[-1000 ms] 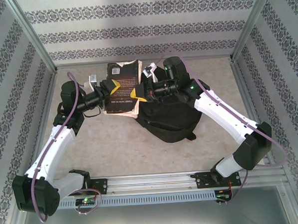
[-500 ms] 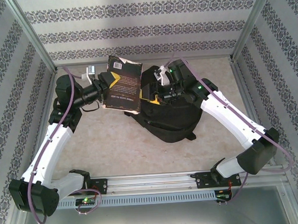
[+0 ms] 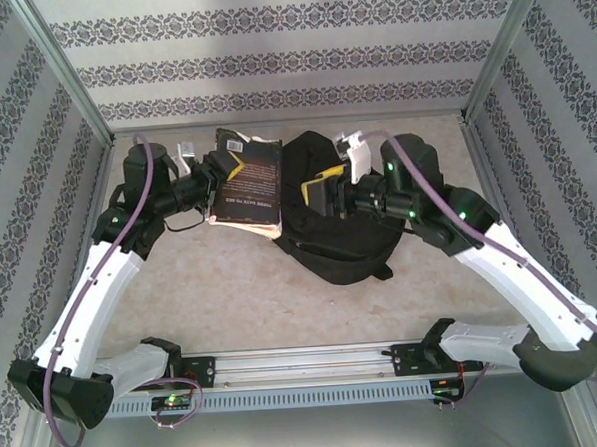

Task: Pack the student bag

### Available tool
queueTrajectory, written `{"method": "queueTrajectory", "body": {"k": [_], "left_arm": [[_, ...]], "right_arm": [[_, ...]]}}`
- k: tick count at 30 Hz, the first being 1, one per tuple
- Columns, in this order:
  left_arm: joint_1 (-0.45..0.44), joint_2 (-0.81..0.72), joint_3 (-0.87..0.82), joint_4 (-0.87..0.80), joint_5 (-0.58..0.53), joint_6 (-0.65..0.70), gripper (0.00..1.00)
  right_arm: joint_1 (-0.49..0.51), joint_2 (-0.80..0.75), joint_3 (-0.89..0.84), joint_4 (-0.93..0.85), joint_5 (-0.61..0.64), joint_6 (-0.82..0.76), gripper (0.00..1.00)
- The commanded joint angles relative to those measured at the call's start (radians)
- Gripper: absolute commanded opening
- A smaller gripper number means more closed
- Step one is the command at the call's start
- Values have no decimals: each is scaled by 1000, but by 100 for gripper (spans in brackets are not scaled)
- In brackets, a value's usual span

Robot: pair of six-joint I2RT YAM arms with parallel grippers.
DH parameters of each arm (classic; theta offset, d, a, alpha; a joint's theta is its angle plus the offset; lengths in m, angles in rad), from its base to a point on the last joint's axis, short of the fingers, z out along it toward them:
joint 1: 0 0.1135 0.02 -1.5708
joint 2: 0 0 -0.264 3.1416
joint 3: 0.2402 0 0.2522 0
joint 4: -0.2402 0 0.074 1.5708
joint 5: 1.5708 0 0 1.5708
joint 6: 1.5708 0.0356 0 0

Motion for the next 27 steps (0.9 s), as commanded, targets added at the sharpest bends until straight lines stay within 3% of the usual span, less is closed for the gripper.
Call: {"method": "queueTrajectory", "body": {"k": [1, 7, 14, 18, 24, 25, 27], "left_arm": [[-32, 21, 55, -86, -63, -23, 0], [-56, 69, 112, -100, -80, -62, 0], [-60, 81, 122, -88, -101, -111, 0], [-63, 79, 105, -59, -103, -145, 0], [-64, 78, 70, -22, -96, -206, 0], [-64, 78, 65, -15, -96, -216, 0], [-64, 78, 55, -11, -98, -232, 0]], "right_arm": [[127, -16, -61, 155, 94, -395, 58], [301, 109, 20, 66, 246, -677, 76], [389, 262, 32, 112, 460, -711, 87], [404, 352, 32, 192, 711, -734, 87], [433, 467, -12, 413, 1007, -980, 84], [436, 476, -22, 451, 1026, -1017, 82], [438, 488, -47, 521, 1051, -1082, 68]]}}
